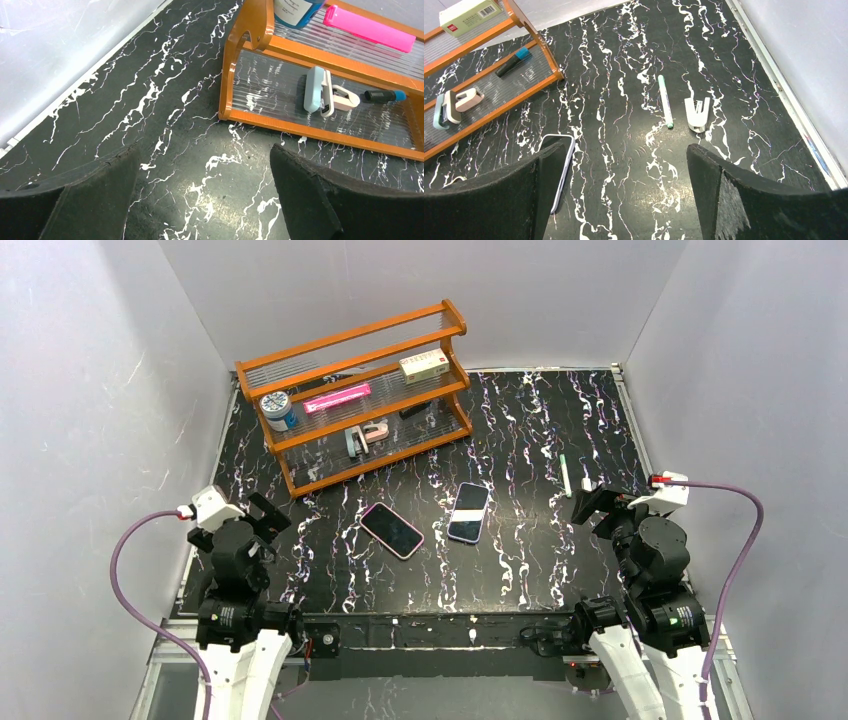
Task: Take the phone out of the phone case
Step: Pick up the phone at the center of the board.
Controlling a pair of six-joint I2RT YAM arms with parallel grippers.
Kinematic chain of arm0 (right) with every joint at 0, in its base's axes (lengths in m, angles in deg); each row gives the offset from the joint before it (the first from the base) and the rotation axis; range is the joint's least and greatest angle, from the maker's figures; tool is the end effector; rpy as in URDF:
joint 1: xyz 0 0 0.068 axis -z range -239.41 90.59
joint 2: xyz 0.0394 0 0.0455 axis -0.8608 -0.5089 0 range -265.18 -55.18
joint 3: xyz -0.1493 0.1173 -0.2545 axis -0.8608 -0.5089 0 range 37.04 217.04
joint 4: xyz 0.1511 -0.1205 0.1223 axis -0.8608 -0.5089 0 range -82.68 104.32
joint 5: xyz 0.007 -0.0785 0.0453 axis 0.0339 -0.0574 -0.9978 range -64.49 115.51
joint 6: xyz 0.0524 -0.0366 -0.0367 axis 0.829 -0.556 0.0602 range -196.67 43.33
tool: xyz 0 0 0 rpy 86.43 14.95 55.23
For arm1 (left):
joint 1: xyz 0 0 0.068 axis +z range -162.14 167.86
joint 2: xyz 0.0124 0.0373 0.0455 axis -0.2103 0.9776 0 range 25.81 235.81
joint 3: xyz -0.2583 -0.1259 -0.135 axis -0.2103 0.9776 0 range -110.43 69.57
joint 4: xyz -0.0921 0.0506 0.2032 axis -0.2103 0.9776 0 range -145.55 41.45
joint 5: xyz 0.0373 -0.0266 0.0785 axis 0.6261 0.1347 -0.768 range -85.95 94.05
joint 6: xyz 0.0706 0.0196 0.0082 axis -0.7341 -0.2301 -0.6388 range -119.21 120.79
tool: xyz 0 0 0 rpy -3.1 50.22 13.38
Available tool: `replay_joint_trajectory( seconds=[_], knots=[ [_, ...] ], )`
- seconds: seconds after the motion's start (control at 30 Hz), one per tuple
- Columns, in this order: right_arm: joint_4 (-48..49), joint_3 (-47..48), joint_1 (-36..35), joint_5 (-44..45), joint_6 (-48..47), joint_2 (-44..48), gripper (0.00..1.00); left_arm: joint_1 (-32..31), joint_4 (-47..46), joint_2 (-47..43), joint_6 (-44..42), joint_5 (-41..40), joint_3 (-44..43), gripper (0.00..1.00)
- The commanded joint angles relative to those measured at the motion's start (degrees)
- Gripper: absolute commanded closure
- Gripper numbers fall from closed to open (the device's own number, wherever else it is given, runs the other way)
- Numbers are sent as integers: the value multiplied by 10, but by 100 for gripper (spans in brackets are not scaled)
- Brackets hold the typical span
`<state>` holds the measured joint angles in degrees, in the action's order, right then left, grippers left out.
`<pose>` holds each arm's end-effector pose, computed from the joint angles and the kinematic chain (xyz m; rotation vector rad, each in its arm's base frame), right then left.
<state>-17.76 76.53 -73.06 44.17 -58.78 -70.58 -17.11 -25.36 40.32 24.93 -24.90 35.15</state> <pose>0.0233 -0.0147 0.3177 0.3033 1.6774 0.1319 0.0250 0.0278 0.2961 -0.6403 1.6051 0.0678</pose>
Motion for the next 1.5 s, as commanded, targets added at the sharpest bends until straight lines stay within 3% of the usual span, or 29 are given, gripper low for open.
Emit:
replay_joint_trajectory(
  seconds=[0.0,0.2,0.4,0.8,1.0,1.2,1.47],
  knots=[
    [15,-5,-4,-4,5,3,1,3,6,15,2,31,-27,2],
    [16,-6,-4,-5,5,9,1,3,25,43,58,85,-47,2],
    [16,-8,-5,-5,5,17,1,3,27,101,87,194,-59,2],
    [23,-15,-15,-6,7,34,1,2,28,227,235,266,-47,2],
    [25,-17,-20,-8,7,35,1,-11,36,311,250,283,-54,2],
    [25,-19,-21,-9,7,40,1,-143,43,371,310,174,-70,3],
    [26,-20,-21,-15,7,39,1,-350,73,554,467,22,-145,2]
  ],
)
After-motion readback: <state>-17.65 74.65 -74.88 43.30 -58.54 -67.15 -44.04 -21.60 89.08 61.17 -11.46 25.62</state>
